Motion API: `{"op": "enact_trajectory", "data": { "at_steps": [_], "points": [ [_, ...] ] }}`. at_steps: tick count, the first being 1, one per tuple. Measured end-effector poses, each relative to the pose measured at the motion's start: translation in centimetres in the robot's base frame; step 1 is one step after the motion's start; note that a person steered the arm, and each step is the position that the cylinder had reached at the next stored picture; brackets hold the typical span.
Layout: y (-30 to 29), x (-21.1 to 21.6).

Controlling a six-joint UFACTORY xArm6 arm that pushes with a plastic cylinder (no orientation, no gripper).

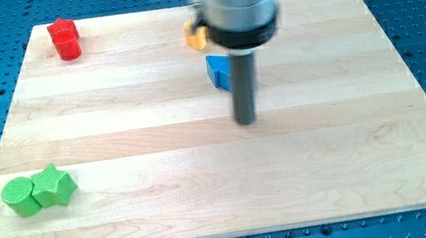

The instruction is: Move the blue blocks to the bottom left side of the heart

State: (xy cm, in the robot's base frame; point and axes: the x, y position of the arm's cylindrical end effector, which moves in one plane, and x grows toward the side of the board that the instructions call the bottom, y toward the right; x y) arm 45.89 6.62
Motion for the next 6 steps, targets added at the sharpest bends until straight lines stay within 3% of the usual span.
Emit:
{"op": "enact_trajectory", "data": {
  "at_steps": [2,6],
  "points": [
    [1.3,-6.0],
    [-2.9,-8.9]
  ]
}}
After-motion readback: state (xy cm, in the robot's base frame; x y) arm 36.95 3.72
